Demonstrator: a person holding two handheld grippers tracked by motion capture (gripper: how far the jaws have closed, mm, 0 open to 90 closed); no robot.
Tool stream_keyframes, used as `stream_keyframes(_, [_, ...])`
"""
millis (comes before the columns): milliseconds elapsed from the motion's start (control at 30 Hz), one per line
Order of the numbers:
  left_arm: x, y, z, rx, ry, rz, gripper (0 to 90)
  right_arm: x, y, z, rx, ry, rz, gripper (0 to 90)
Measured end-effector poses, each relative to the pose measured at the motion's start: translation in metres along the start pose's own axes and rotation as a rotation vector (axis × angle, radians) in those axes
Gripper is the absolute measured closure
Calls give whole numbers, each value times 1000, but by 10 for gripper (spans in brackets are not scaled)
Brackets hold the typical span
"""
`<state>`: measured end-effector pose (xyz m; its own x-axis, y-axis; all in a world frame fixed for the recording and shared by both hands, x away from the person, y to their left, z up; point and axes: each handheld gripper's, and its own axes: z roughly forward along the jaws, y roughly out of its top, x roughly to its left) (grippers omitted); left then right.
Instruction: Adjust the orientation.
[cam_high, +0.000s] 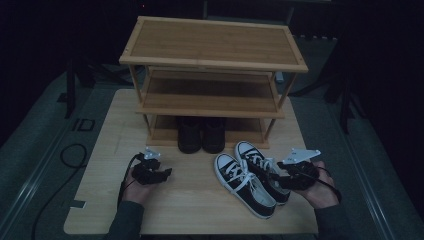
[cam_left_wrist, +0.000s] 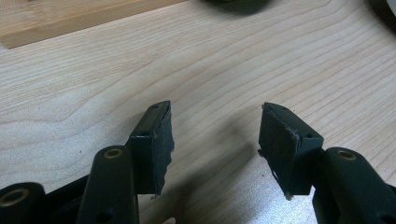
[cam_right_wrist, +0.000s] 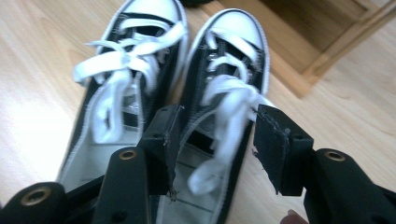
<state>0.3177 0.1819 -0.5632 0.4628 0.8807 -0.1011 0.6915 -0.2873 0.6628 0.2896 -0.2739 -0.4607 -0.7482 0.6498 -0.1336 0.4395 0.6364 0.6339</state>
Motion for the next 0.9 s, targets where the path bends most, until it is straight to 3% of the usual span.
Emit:
stream_keyframes(33, [0, 0, 0, 0, 0, -1, 451, 5, -1, 2, 3, 26, 6, 500])
stream_keyframes(233, [0, 0, 0, -1, -1, -1, 451, 15, -4, 12, 37, 34, -3, 449])
stream_keyframes(500, [0, 0, 0, -2, -1, -2, 451, 19, -5, 33, 94, 44, 53, 347])
stream_keyframes(733, [1, 0, 0, 0, -4, -2, 451, 20, 0, 49, 123, 42, 93, 371])
stream_keyframes(867, [1, 0, 0, -1, -6, -1, 451, 22, 3, 61, 145, 41, 100, 424])
stream_keyframes(900, [1, 0, 0, 0, -5, -1, 451, 22, 5, 66, 152, 38, 98, 484])
